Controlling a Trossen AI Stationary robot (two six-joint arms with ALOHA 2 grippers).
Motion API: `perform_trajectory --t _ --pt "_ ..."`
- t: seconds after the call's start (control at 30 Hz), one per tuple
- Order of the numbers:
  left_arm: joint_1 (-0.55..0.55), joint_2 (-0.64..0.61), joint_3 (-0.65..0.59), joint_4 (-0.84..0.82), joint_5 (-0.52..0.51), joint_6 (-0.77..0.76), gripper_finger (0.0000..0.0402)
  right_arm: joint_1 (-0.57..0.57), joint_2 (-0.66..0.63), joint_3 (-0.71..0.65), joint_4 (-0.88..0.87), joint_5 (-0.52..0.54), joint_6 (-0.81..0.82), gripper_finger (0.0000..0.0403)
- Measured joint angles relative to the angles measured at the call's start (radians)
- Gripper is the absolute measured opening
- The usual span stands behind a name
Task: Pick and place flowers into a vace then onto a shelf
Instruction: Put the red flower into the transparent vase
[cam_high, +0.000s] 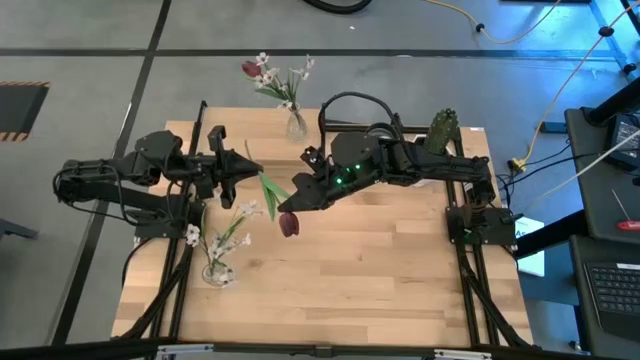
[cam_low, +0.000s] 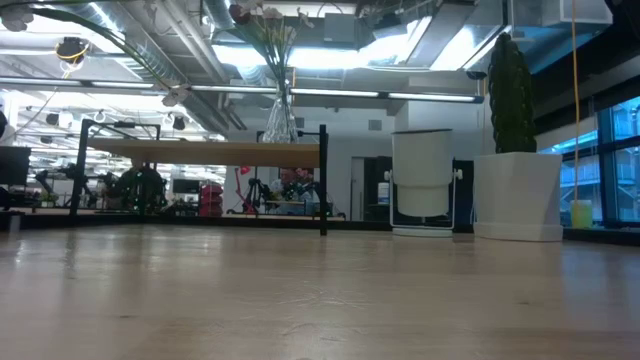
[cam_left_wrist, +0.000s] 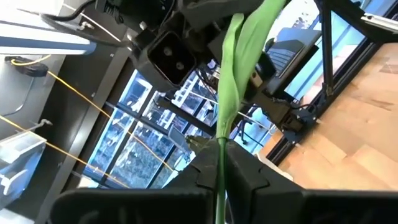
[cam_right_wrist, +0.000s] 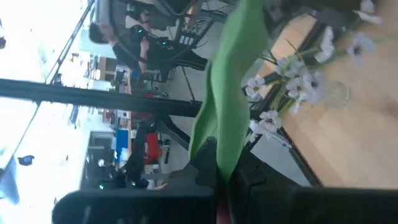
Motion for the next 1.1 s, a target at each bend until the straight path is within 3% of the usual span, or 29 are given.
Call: perform_trajectory --t 0.2,0.5,0.67,0.83,1.0,1.1 --pt "0.000 -0.004 0.000 0.002 0.003 -0.071 0.0006 -0.001 0.000 0.000 0.037 -0.032 -0.218 0.0042" --pt "0.000 -0.036 0.000 -0.005 0.027 -0.143 0.0006 -0.011 0.000 0.000 0.039 -0.039 -0.319 0.0179" --pt "0.000 -0.060 0.000 -0.045 0.029 -0.195 0.0005 -0.016 0.000 -0.001 0.109 -0.041 -0.406 0.0231" --pt "0.000 -0.077 0.000 -0.097 0.025 -0.266 0.0006 -0.016 -0.005 0.000 0.186 -0.057 -0.466 0.0249" --pt "0.000 -0.122 0.000 -0.100 0.025 -0.453 0.0005 -0.016 -0.028 -0.001 0.083 -0.080 -0.588 0.0246" --pt "0.000 -0.169 0.000 -0.097 0.031 -0.603 0.0006 -0.016 -0.056 0.000 0.006 -0.039 -0.687 0.0246"
